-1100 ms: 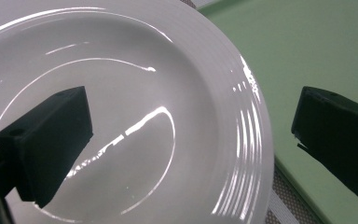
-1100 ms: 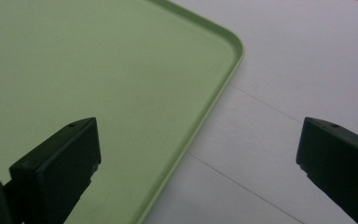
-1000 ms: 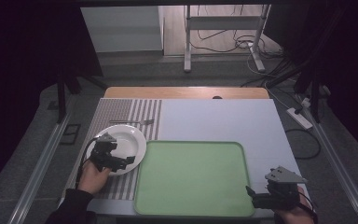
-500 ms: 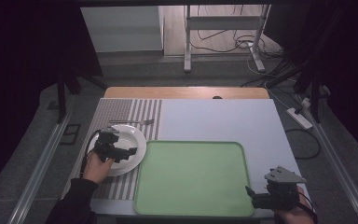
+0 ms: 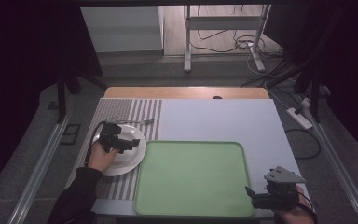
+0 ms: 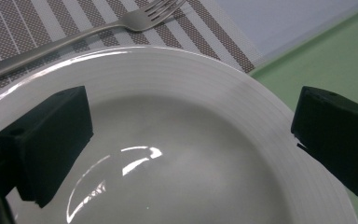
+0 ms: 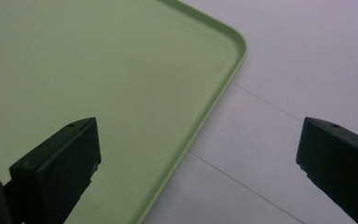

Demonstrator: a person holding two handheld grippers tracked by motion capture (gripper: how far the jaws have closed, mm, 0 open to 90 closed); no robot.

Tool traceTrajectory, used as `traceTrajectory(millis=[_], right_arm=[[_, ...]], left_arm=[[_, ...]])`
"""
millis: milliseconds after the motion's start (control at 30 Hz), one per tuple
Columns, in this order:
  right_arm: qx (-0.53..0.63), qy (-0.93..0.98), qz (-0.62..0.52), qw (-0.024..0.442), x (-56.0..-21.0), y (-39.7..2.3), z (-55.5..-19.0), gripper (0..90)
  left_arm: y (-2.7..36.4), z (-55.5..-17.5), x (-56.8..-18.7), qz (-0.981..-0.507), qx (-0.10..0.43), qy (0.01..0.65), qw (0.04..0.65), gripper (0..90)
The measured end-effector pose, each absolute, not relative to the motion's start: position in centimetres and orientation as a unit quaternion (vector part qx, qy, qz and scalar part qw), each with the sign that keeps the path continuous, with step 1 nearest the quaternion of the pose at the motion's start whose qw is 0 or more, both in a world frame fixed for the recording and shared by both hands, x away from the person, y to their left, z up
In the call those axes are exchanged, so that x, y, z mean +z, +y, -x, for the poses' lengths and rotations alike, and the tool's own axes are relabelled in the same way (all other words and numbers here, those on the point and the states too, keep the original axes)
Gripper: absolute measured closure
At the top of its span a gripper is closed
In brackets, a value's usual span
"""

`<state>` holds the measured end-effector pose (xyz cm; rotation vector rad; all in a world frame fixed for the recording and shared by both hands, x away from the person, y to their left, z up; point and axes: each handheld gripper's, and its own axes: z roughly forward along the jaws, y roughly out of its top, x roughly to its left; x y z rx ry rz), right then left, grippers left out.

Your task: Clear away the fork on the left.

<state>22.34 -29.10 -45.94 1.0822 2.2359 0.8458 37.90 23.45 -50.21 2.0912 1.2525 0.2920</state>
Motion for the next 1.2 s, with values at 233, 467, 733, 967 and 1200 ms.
traceTrajectory(millis=[233,467,733,967,1200], right_arm=[[0.311,0.825,-0.398,0.255,-45.9,-29.1,-22.3,0.0],[0.311,0.825,-0.397,0.255,-46.0,-29.0,-22.3,0.0],[0.31,0.826,-0.395,0.255,-46.0,-29.0,-22.4,0.0],[0.309,0.828,-0.393,0.254,-46.0,-29.0,-22.4,0.0],[0.307,0.829,-0.392,0.255,-46.0,-29.0,-22.3,0.0]], left_arm=[[23.5,-39.0,-50.2,-0.8,0.107,0.483,0.341,0.0],[23.5,-40.1,-50.2,-0.798,0.103,0.483,0.346,0.0],[23.7,-41.6,-50.4,-0.796,0.098,0.487,0.347,0.0],[23.6,-42.8,-50.6,-0.797,0.095,0.486,0.345,0.0],[23.7,-44.0,-50.8,-0.801,0.104,0.489,0.33,3.0]])
